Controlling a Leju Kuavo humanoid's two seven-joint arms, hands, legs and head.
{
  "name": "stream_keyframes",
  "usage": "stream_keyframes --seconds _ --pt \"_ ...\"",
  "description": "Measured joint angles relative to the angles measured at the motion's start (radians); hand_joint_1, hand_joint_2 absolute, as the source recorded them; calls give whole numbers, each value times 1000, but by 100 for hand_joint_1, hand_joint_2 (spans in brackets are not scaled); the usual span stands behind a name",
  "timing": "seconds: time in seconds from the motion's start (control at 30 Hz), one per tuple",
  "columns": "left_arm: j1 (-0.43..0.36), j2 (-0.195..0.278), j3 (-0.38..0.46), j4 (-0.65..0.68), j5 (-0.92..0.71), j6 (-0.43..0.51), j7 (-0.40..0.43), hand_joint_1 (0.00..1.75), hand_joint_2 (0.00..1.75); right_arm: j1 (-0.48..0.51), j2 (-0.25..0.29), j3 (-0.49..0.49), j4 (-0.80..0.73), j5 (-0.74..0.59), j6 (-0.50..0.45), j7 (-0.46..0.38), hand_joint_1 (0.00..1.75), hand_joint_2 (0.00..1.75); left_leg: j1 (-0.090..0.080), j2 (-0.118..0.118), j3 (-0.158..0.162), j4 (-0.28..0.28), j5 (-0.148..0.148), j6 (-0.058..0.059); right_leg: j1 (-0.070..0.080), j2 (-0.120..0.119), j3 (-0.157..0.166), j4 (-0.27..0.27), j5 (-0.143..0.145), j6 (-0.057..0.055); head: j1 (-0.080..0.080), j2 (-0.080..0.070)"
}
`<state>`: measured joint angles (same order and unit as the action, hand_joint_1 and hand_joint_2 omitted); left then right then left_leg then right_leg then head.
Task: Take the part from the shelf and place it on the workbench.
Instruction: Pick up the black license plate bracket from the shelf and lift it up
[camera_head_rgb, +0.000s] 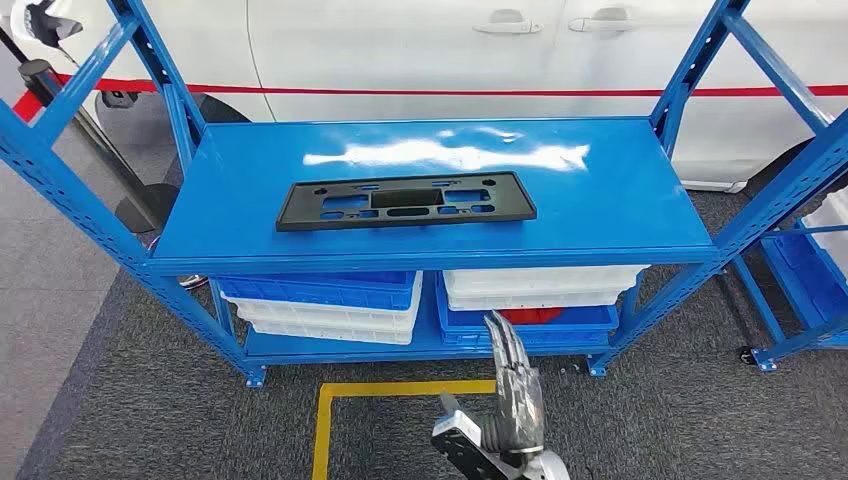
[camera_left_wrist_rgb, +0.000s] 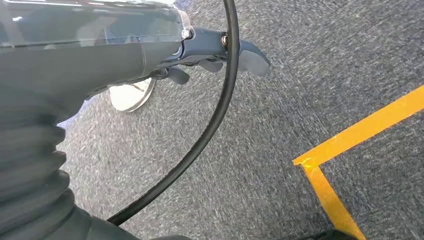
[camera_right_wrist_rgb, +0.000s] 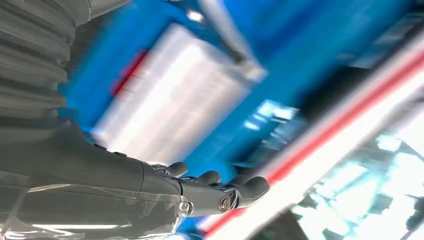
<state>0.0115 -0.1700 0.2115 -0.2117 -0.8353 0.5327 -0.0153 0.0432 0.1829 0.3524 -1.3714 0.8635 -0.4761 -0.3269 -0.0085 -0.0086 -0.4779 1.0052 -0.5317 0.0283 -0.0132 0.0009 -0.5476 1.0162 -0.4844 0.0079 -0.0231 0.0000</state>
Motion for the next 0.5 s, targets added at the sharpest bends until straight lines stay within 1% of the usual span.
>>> stream_keyframes --seconds 0.1,0.2,0.4,0.5 --pt "-2 4 -2 0 -10 -8 0 0 175 -50 0 47 9 -27 0 3 0 175 0 0 0 0 0 0 0 0 0 0 0 0 0 0" --pt "-5 9 -3 0 -22 -18 -3 0 175 -110 0 114 24 -95 4 -5 0 175 0 0 0 0 0 -1 0 0 0 1 0 0 0 0" --pt "-11 21 -1 0 -31 -31 -14 0 175 -201 1 250 52 -259 11 -55 0 175 0 -1 -1 0 0 -1 0 0 0 0 0 0 0 0" --pt "-11 26 9 0 -31 -31 -19 0 175 -226 -3 301 63 -288 -6 -80 0 175 0 0 0 0 0 -1 0 0 0 0 0 0 0 0"
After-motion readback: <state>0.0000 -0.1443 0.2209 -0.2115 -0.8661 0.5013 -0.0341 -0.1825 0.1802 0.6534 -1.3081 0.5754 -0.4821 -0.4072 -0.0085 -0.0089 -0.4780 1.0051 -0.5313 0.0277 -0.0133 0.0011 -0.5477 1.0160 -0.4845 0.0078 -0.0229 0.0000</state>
